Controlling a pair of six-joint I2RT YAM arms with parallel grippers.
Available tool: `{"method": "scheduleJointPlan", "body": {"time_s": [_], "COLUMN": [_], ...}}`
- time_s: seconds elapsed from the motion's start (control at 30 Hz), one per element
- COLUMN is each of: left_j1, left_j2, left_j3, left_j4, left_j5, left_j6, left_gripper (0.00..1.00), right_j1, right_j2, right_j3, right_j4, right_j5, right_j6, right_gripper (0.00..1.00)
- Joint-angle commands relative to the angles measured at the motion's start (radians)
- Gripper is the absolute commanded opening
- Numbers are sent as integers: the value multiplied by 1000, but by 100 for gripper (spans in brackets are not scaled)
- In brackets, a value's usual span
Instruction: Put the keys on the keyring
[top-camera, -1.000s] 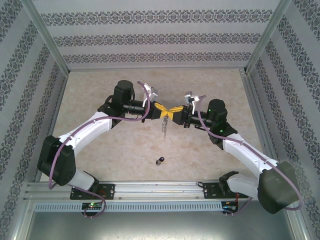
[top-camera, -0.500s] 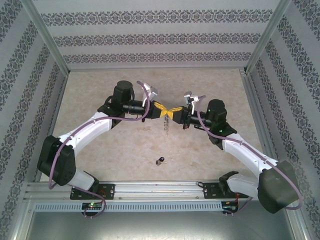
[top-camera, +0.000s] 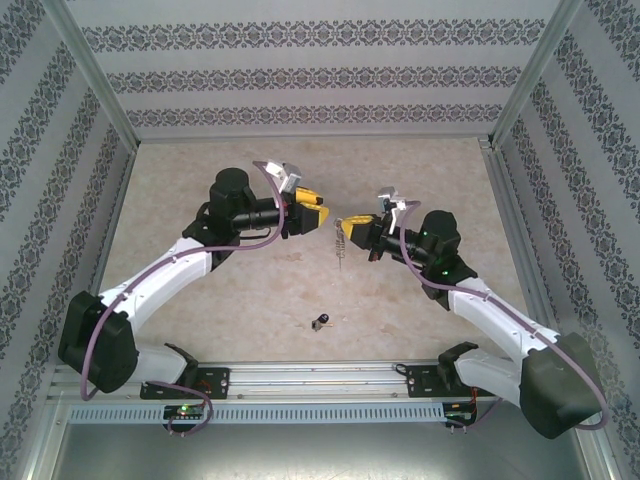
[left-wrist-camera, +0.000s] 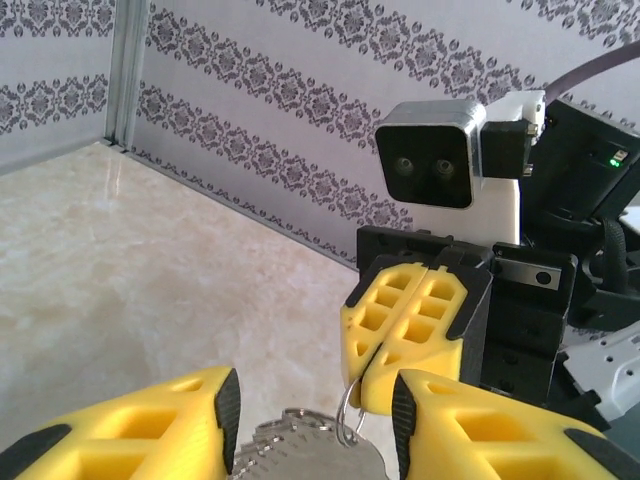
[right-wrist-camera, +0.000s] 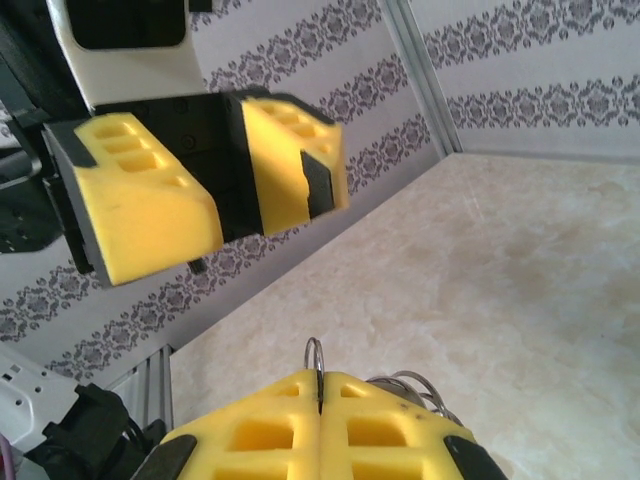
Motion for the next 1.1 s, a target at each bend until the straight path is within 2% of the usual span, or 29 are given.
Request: {"method": "scheduleJointPlan", "body": {"time_s": [0.0, 0.47, 0.8, 1.07], "left_j1": [-5, -5, -7, -8], "left_j2": [5, 79, 134, 140], "left_j3": [-50, -147, -129, -135], "left_j4": [143, 592, 693, 689], "left_j5": [15, 67, 90, 99], "left_j6": [-120, -414, -497, -501], "left_gripper": [45, 44, 38, 36], "right_j1": [-6, 18, 44, 47], "right_j2": [-27, -1, 60, 90], "right_j3": [-13, -31, -3, 9], "right_j4": [118, 274, 302, 323], "right_j5": [27, 120, 121, 118], "right_j6": [31, 131, 137, 145], "right_gripper": [0, 0, 0, 0]}}
